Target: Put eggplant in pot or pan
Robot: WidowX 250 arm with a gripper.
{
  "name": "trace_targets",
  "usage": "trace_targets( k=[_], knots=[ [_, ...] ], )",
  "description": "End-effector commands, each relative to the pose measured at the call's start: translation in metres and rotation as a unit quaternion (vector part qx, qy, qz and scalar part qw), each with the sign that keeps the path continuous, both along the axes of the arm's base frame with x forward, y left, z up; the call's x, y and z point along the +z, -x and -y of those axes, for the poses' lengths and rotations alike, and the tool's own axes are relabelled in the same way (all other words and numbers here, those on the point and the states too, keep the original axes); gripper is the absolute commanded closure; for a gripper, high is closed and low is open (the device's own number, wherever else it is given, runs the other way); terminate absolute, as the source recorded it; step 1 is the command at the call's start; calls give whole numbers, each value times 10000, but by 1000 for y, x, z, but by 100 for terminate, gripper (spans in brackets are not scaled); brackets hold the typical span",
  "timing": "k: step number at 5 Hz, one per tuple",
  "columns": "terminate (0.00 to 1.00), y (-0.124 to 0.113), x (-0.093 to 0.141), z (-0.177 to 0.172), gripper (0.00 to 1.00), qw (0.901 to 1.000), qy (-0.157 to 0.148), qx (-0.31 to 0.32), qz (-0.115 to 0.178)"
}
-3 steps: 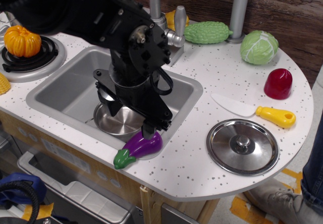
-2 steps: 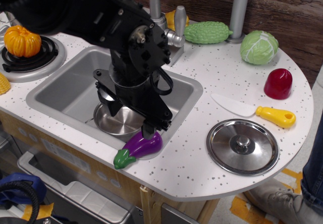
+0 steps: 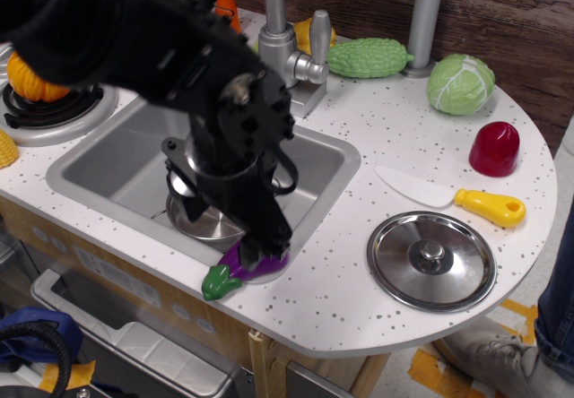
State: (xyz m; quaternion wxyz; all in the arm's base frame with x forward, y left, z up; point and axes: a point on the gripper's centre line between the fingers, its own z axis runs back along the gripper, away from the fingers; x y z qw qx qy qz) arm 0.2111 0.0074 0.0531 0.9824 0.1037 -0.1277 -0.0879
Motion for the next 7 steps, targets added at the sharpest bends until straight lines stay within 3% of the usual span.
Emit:
trace_targets(
  k=[1, 3, 7],
  knots=[
    [0, 2, -3, -4, 0, 9997, 101, -78, 220],
    [0, 0, -28, -4, 0, 9983, 365, 66, 440],
    [0, 1, -54, 0, 0, 9963, 331, 391, 691]
  ],
)
